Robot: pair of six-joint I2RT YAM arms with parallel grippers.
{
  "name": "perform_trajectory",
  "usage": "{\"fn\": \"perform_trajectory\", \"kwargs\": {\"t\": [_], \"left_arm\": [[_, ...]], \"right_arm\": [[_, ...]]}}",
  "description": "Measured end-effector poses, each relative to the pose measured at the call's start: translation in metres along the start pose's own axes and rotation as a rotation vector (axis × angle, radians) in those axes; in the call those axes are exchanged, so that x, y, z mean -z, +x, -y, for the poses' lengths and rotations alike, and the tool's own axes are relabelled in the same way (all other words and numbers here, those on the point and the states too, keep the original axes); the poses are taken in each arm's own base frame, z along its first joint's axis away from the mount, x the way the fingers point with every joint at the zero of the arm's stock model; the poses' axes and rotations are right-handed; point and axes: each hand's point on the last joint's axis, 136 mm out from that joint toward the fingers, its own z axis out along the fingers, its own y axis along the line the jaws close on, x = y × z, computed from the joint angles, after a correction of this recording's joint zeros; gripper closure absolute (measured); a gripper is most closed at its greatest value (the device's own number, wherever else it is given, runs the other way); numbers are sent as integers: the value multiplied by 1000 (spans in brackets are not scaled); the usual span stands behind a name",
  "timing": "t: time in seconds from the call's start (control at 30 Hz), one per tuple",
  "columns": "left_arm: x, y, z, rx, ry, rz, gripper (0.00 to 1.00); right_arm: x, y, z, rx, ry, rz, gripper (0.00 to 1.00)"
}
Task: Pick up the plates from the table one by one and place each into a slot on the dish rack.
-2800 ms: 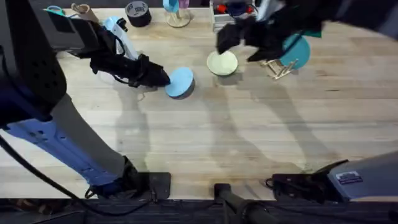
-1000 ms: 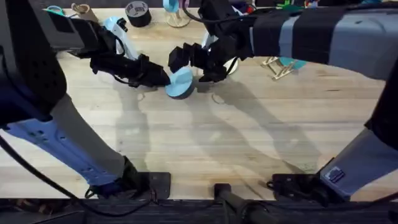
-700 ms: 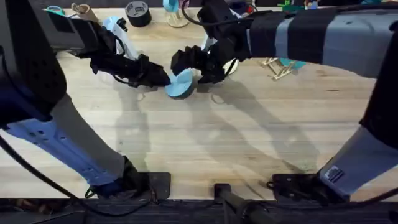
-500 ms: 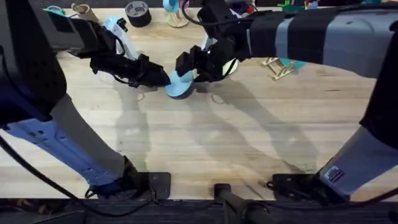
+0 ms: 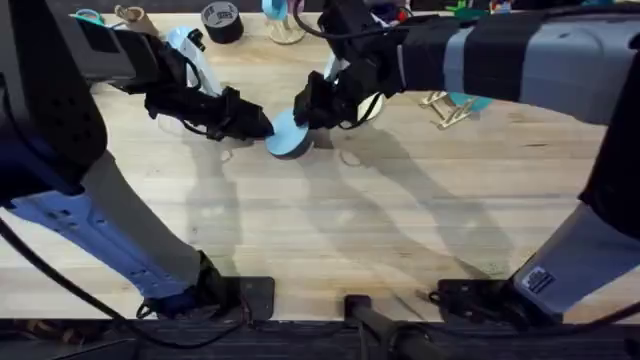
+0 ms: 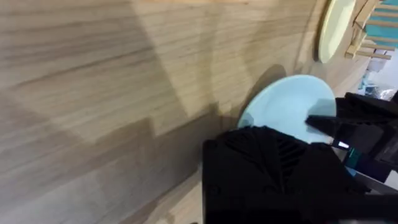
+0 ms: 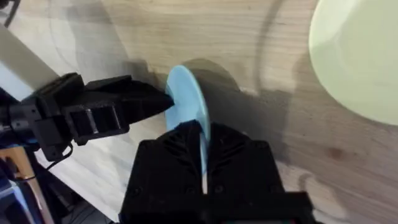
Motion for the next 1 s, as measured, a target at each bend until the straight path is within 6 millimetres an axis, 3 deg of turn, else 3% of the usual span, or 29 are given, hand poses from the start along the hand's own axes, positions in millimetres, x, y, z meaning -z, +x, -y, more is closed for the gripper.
{"fn": "perform_trajectory", "kwargs": {"t": [0.4,0.5,0.6,0.73,0.87,1.0], "left_arm": [[13,9,-2,-8,-102,-90,960],[28,6,7,-45,-140,-76,960],[54,0,32,-116,-166,-25,959],[93,-2,73,-235,-201,74,960],[123,12,102,-308,-244,136,960],[143,32,119,-345,-294,175,960]], "right_arm": [[1,11,-12,32,-67,-62,974],[1,13,-12,84,-73,-73,973],[7,14,-12,154,-74,-74,973],[32,10,-17,262,-83,-45,973],[65,6,-22,355,-93,-6,973],[96,1,-20,435,-89,35,973]]}}
